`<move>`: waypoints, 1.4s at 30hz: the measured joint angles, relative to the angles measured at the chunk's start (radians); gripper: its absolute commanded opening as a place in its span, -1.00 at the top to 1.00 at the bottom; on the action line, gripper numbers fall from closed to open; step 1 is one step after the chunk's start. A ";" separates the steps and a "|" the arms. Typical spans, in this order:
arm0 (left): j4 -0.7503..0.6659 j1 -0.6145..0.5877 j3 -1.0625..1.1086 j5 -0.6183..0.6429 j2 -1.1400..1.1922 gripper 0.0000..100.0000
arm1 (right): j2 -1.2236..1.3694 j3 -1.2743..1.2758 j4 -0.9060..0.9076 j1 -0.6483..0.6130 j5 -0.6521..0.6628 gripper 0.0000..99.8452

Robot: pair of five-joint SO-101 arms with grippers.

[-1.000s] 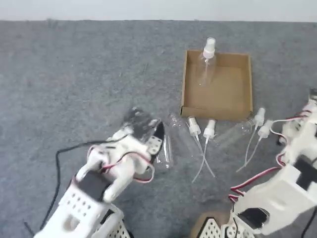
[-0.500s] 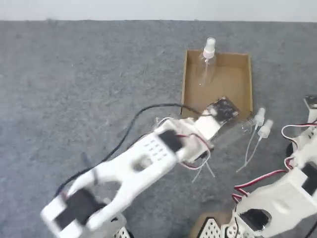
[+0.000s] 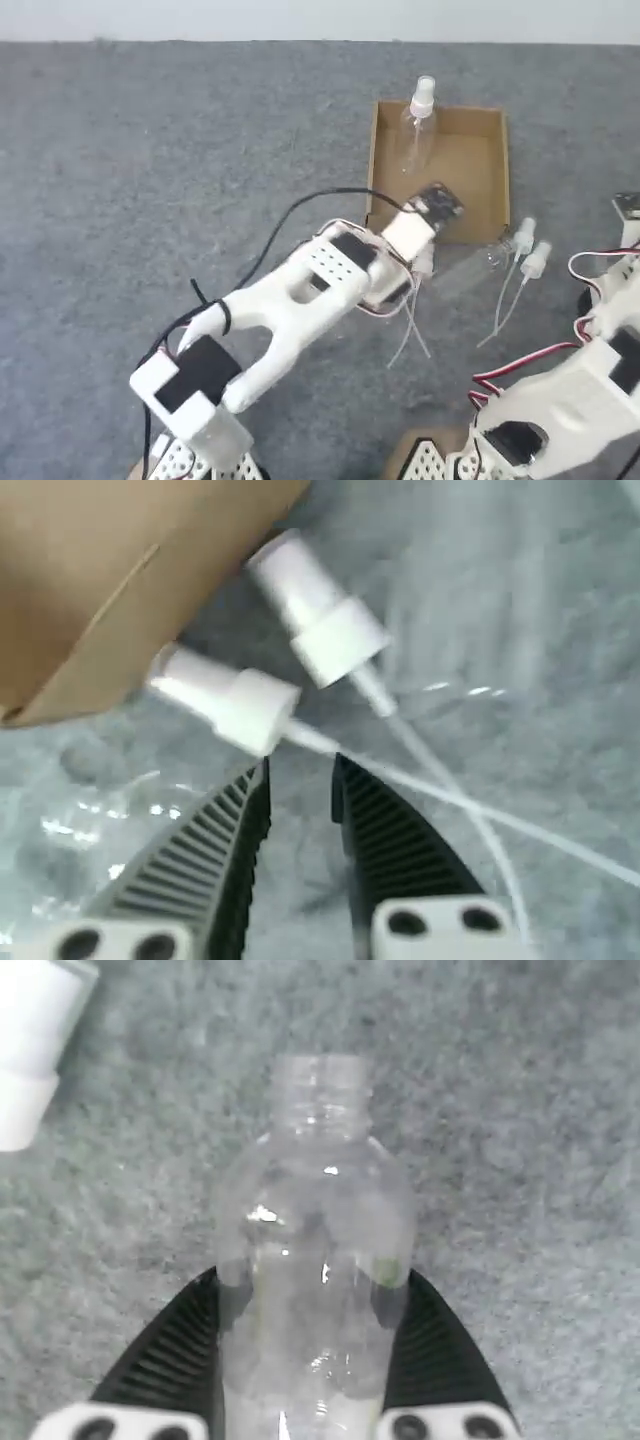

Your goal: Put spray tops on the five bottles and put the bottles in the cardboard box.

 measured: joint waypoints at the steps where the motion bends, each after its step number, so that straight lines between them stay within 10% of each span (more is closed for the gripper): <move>1: 0.011 -0.012 0.000 0.000 0.000 0.83 | 0.000 0.000 0.000 0.000 0.000 0.94; 10: 0.044 -0.026 -0.020 -0.012 0.000 0.80 | 0.000 0.000 0.000 0.000 0.000 0.94; 42: -0.023 -0.066 -0.150 0.563 0.135 0.52 | 0.000 0.000 0.000 0.000 0.000 0.94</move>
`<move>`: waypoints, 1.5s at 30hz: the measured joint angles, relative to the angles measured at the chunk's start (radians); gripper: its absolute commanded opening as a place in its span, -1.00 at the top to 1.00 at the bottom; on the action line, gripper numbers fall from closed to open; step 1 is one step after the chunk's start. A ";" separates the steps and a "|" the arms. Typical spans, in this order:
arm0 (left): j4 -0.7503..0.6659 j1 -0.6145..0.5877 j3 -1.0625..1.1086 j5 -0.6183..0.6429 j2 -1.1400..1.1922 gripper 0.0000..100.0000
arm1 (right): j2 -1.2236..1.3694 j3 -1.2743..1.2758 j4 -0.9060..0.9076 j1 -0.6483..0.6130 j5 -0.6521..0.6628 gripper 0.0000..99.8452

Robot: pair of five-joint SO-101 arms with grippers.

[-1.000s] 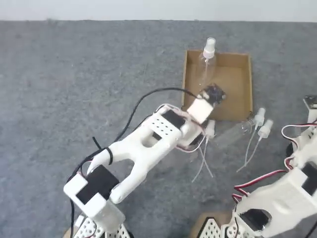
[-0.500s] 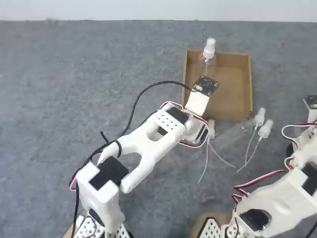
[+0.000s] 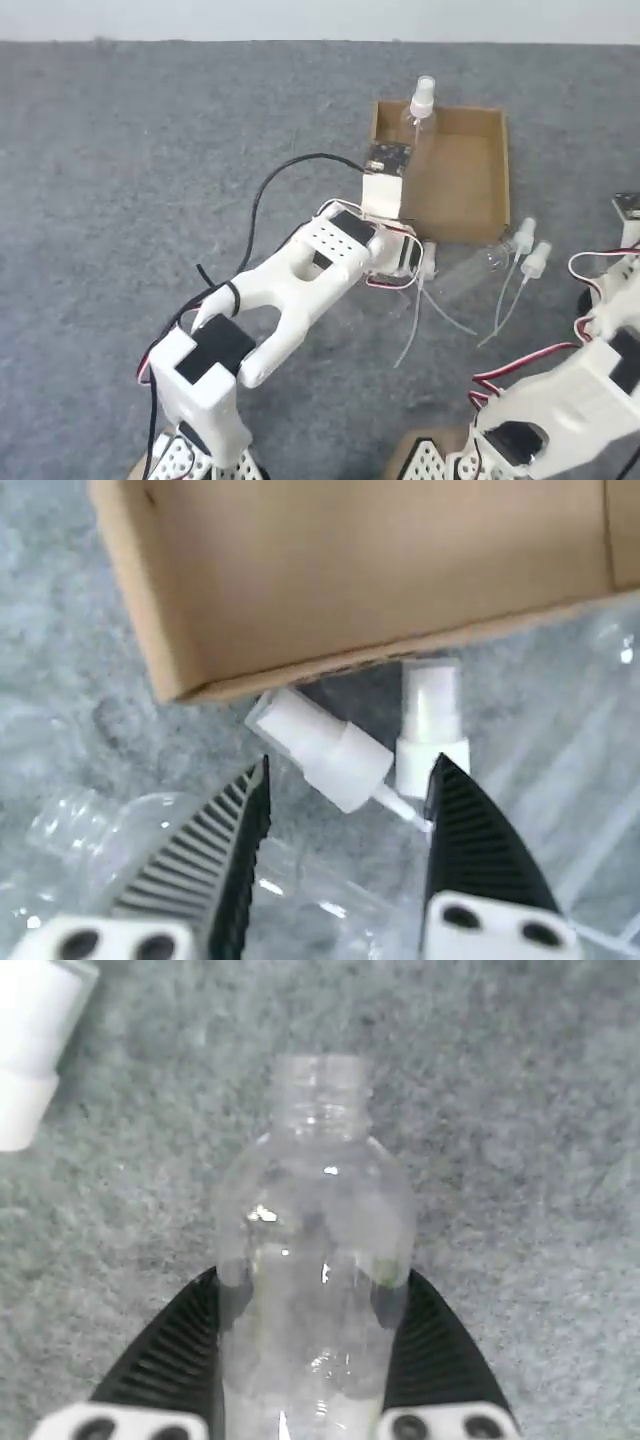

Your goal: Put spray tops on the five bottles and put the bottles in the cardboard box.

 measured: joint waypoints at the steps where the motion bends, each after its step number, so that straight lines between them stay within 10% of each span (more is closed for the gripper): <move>1: 0.000 -0.003 -0.003 0.021 0.000 0.52 | 0.000 0.000 0.000 0.000 0.000 0.94; 23: 0.104 -0.014 -0.063 0.003 0.080 0.67 | 0.000 0.000 0.000 0.000 0.000 0.94; 45: 0.133 -0.379 -0.074 -0.235 0.081 0.67 | 0.000 0.000 0.000 0.000 0.034 0.94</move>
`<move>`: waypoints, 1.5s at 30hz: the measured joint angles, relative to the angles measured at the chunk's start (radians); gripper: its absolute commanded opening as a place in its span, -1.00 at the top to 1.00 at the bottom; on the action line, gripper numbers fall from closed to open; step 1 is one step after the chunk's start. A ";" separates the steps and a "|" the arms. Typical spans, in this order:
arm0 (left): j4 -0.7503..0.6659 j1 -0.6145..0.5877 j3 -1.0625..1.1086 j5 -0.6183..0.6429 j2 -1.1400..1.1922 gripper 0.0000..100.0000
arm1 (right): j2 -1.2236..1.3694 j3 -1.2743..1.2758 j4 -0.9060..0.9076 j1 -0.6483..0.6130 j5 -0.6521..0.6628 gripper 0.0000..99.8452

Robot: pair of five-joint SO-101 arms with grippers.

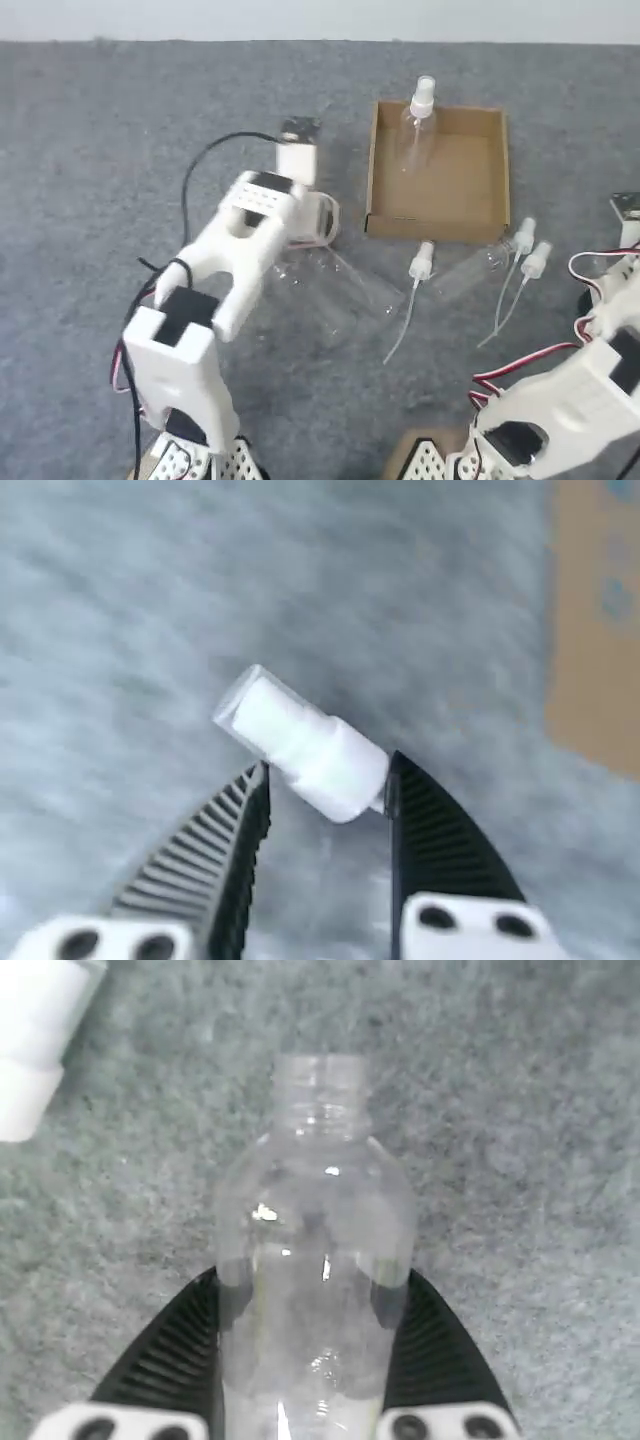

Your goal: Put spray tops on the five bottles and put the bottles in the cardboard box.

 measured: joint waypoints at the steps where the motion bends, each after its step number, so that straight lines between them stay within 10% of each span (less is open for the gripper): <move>1: 0.000 -0.032 -0.015 -0.025 0.000 0.67 | 0.000 0.000 0.000 0.000 0.012 0.94; 14: 0.097 -0.325 -0.103 -0.285 0.000 0.66 | 0.000 0.000 0.000 0.000 0.034 0.94; 34: 0.195 -0.331 -0.276 0.331 0.160 0.67 | 0.000 0.000 0.000 0.000 0.037 0.94; 45: 0.189 -0.342 -0.325 0.269 0.216 0.94 | 0.000 0.000 0.000 0.003 0.037 0.94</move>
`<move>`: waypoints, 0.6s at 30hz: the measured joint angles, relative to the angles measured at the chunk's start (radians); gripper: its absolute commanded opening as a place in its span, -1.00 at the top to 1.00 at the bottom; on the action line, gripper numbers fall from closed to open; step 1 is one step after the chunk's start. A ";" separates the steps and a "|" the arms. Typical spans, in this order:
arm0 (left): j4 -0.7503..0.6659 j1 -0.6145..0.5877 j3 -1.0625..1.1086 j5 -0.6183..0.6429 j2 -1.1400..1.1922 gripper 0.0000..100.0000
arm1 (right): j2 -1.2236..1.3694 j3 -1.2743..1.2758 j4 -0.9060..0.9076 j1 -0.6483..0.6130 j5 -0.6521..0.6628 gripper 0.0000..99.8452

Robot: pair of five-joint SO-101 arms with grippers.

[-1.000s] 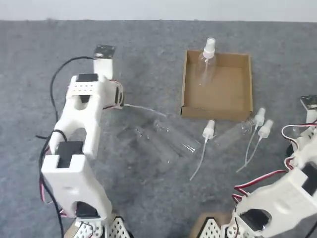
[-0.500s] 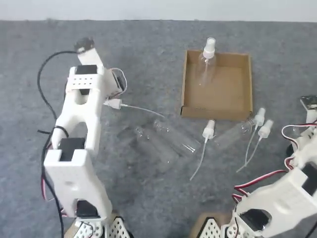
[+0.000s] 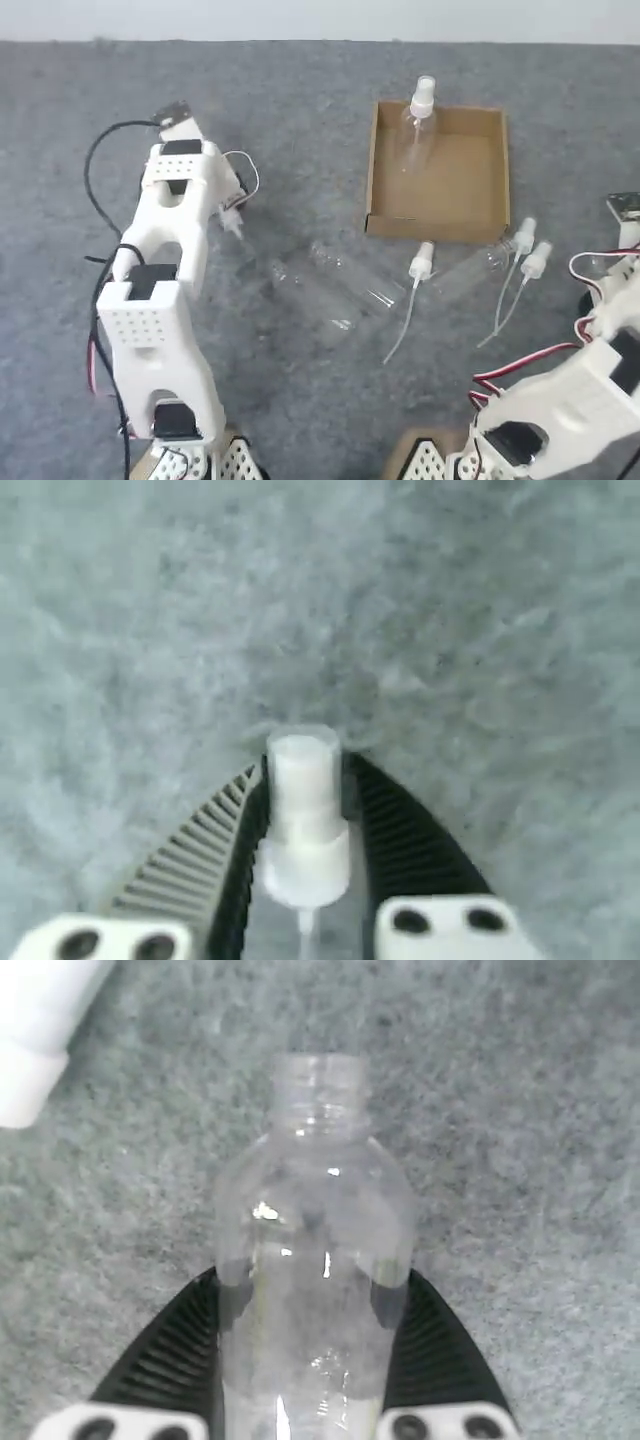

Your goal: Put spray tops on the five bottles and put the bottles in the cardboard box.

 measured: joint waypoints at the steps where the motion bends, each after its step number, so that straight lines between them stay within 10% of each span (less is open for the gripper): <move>1: 0.000 -0.006 -0.009 -0.044 0.000 0.95 | 0.000 0.000 0.000 0.000 0.000 0.94; 18: 0.310 -0.028 -0.186 -0.749 -0.008 0.98 | 0.000 0.000 0.000 0.005 0.000 0.95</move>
